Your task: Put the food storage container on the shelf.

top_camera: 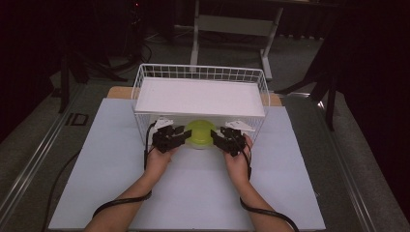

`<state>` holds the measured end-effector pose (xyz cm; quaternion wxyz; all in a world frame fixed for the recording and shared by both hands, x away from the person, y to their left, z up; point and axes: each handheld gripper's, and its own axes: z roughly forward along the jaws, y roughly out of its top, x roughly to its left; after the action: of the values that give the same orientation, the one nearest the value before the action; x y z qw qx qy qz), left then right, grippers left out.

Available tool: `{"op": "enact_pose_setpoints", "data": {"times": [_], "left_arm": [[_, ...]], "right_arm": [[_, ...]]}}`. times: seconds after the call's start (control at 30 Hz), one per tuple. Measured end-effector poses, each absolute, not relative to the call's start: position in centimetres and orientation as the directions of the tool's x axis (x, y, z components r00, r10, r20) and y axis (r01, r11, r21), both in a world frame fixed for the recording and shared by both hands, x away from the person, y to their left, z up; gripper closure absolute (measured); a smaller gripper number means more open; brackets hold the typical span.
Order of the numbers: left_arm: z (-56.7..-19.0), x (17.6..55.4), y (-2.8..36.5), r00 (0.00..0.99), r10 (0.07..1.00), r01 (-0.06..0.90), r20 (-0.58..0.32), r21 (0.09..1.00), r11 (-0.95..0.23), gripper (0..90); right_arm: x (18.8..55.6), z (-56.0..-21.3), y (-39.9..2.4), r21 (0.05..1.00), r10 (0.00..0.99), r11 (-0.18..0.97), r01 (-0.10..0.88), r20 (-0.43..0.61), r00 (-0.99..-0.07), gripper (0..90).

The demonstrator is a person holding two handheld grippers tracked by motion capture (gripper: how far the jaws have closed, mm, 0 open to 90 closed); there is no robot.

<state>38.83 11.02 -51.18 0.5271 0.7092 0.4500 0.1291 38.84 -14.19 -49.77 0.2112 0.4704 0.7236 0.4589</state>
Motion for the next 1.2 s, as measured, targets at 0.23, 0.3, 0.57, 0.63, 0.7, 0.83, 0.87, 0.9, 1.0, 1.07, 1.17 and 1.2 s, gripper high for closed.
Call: {"op": "enact_pose_setpoints", "data": {"times": [0.23, 0.3, 0.57, 0.63, 0.7, 0.83, 0.87, 0.9, 1.0, 1.07, 1.17, 1.2], "left_arm": [[-50.9, 38.4, 11.2, 0.561, 0.772, 0.504, -0.299, 0.863, -0.032, 52.8], [-50.7, 38.2, 11.3, 0.569, 0.763, 0.507, -0.306, 0.861, -0.032, 50.5], [-50.0, 36.8, 11.7, 0.597, 0.742, 0.495, -0.305, 0.868, -0.041, 47.7], [-49.8, 36.5, 11.8, 0.603, 0.734, 0.499, -0.313, 0.866, -0.040, 47.7], [-49.8, 35.9, 12.0, 0.609, 0.730, 0.498, -0.309, 0.866, -0.050, 47.6], [-49.5, 34.9, 12.4, 0.622, 0.725, 0.487, -0.297, 0.871, -0.061, 46.4], [-49.2, 34.5, 12.7, 0.626, 0.726, 0.480, -0.286, 0.875, -0.069, 46.0], [-49.1, 34.2, 12.8, 0.629, 0.724, 0.474, -0.283, 0.878, -0.068, 46.0], [-48.7, 33.6, 13.2, 0.642, 0.716, 0.467, -0.275, 0.881, -0.080, 42.8], [-48.5, 33.0, 13.3, 0.648, 0.714, 0.457, -0.266, 0.886, -0.084, 42.0], [-48.6, 32.1, 13.7, 0.653, 0.712, 0.445, -0.256, 0.891, -0.087, 41.9], [-48.7, 31.9, 13.8, 0.650, 0.715, 0.446, -0.258, 0.891, -0.085, 41.9]], "right_arm": [[38.2, -49.5, -14.3, 0.873, 0.870, 0.140, 0.468, 0.118, -0.479, 50.5], [37.8, -49.3, -14.3, 0.877, 0.867, 0.140, 0.460, 0.116, -0.484, 50.1], [36.4, -48.5, -13.9, 0.883, 0.848, 0.150, 0.444, 0.116, -0.518, 50.3], [35.6, -48.2, -13.7, 0.884, 0.843, 0.162, 0.439, 0.108, -0.527, 50.3], [35.1, -48.0, -13.7, 0.884, 0.841, 0.151, 0.442, 0.120, -0.527, 50.4], [34.3, -48.0, -13.7, 0.879, 0.834, 0.157, 0.451, 0.126, -0.537, 51.0], [34.1, -48.1, -13.6, 0.878, 0.834, 0.160, 0.450, 0.124, -0.538, 51.2], [33.9, -48.2, -13.5, 0.880, 0.835, 0.173, 0.442, 0.107, -0.539, 51.2], [33.5, -48.6, -13.3, 0.875, 0.836, 0.181, 0.449, 0.103, -0.538, 53.0], [33.4, -48.7, -13.2, 0.873, 0.835, 0.184, 0.452, 0.103, -0.540, 54.2], [33.2, -48.9, -13.0, 0.871, 0.832, 0.192, 0.452, 0.100, -0.546, 56.2], [33.1, -49.0, -12.9, 0.870, 0.832, 0.196, 0.452, 0.097, -0.547, 58.3]]}}
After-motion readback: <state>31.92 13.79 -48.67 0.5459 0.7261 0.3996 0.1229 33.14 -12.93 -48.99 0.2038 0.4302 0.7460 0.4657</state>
